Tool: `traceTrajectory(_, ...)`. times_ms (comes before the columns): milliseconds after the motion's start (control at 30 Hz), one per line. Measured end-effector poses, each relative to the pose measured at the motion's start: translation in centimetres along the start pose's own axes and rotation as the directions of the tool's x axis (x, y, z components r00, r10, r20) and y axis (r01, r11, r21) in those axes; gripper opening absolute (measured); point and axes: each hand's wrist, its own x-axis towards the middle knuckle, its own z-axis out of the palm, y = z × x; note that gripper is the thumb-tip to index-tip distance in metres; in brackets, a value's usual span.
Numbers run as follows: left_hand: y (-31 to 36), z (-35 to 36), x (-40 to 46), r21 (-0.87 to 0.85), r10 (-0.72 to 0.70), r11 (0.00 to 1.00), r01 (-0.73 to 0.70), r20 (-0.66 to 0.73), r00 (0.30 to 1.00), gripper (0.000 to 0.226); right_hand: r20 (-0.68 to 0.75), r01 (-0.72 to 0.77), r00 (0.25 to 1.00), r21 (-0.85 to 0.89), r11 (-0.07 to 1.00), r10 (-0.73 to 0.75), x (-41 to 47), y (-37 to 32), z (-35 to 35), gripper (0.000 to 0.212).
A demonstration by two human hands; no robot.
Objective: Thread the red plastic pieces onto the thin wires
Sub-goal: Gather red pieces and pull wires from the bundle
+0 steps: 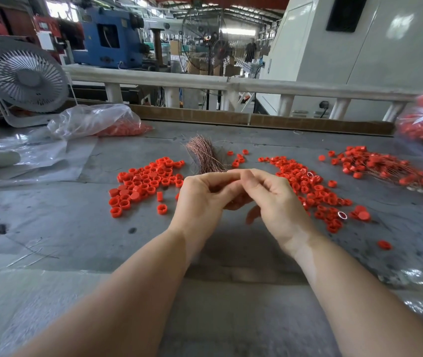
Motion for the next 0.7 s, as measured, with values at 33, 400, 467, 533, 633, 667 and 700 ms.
traceTrajectory(33, 0.0, -0.05, 0.03, -0.038, -0.021, 0.999, 0.021, 0.003, 1.0, 0.017, -0.004, -0.008, 1.0, 0.028, 1.0, 0.008, 0.01, 0.04, -0.01, 0.03)
traceTrajectory(400, 0.21, -0.07, -0.05, -0.146, -0.078, 0.986, 0.081, 0.026, 0.997, 0.024, 0.053, -0.062, 0.997, 0.085, 0.994, 0.057, -0.1, -0.11, -0.12, 0.049)
traceTrajectory(467, 0.18, -0.1, -0.1, -0.113, -0.073, 0.991, 0.076, 0.027, 0.997, 0.019, 0.063, -0.069, 0.996, 0.092, 0.993, 0.063, -0.1, -0.05, -0.1, 0.049)
traceTrajectory(533, 0.09, -0.1, -0.17, -0.029, -0.059, 0.998, 0.06, 0.036, 0.998, 0.016, 0.088, -0.073, 0.994, 0.096, 0.993, 0.065, -0.12, 0.05, -0.02, 0.045)
traceTrajectory(633, 0.04, -0.08, -0.23, 0.067, -0.042, 0.997, 0.04, 0.04, 0.998, 0.017, 0.099, -0.077, 0.993, 0.093, 0.993, 0.068, -0.08, 0.19, 0.06, 0.038)
traceTrajectory(667, 0.05, -0.07, -0.24, 0.072, -0.043, 0.997, 0.041, 0.036, 0.998, 0.016, 0.092, -0.072, 0.994, 0.09, 0.993, 0.064, -0.02, 0.27, 0.05, 0.036)
traceTrajectory(700, 0.06, -0.07, -0.25, 0.078, -0.042, 0.996, 0.04, 0.03, 0.999, 0.016, 0.085, -0.067, 0.995, 0.088, 0.994, 0.059, 0.03, 0.31, 0.02, 0.035)
